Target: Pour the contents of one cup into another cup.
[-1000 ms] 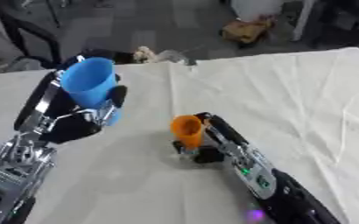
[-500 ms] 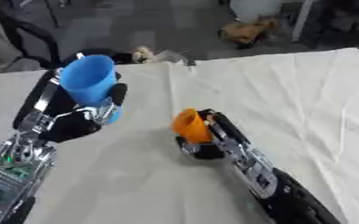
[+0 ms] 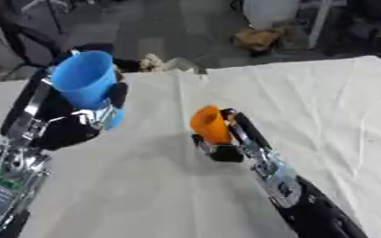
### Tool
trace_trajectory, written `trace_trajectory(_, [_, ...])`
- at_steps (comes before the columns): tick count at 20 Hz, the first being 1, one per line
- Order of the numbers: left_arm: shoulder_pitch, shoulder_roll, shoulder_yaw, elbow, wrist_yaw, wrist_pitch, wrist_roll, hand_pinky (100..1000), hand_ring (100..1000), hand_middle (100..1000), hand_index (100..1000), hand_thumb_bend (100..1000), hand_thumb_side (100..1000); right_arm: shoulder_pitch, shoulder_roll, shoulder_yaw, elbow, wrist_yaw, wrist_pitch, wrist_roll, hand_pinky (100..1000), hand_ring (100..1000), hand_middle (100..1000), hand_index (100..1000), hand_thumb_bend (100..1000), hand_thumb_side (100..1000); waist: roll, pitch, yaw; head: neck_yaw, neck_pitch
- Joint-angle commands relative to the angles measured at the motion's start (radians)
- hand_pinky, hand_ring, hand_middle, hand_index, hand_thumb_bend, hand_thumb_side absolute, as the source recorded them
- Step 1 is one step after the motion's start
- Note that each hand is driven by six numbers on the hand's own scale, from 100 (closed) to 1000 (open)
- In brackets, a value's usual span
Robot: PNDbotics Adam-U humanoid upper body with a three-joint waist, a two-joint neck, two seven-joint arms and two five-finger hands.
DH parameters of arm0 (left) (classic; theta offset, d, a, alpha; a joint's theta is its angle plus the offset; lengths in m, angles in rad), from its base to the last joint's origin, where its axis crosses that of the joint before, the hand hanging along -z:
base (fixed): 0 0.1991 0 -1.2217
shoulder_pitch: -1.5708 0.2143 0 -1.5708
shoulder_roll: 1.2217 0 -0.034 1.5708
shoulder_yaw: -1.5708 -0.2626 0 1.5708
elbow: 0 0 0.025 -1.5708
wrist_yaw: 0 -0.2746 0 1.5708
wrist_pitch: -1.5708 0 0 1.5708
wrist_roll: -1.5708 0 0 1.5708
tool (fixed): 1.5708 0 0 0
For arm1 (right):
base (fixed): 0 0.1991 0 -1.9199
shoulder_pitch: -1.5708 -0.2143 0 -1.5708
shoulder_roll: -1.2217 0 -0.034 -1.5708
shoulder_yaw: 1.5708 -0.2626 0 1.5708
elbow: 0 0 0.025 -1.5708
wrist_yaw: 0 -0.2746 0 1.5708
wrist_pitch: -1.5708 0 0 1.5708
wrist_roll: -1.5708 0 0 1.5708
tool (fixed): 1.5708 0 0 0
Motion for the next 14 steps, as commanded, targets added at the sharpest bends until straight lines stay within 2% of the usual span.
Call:
trace_trajectory(1, [0.003,0.043,0.035,-0.039,0.016,0.009,0.01,133,628,291,809,100,298,-0.01,-0.045,-0.021,-0.056,-0.036,0.017,-0.01,902,576,322,650,100,350,-0.005,-0.022,-0.002,0.002,-0.013])
trace_trajectory(8, [0.039,0.068,0.06,-0.031,0.004,0.009,0.021,124,627,286,804,100,299,0.002,-0.098,-0.034,-0.14,-0.089,0.043,-0.017,886,576,325,649,100,330,-0.015,-0.028,-0.009,0.01,-0.017])
trace_trajectory(14, [0.079,0.07,0.055,0.011,-0.034,0.006,0.016,117,643,281,792,100,301,-0.004,-0.161,-0.046,-0.207,-0.103,0.064,-0.017,884,583,331,651,100,279,-0.03,-0.03,-0.022,0.019,-0.014])
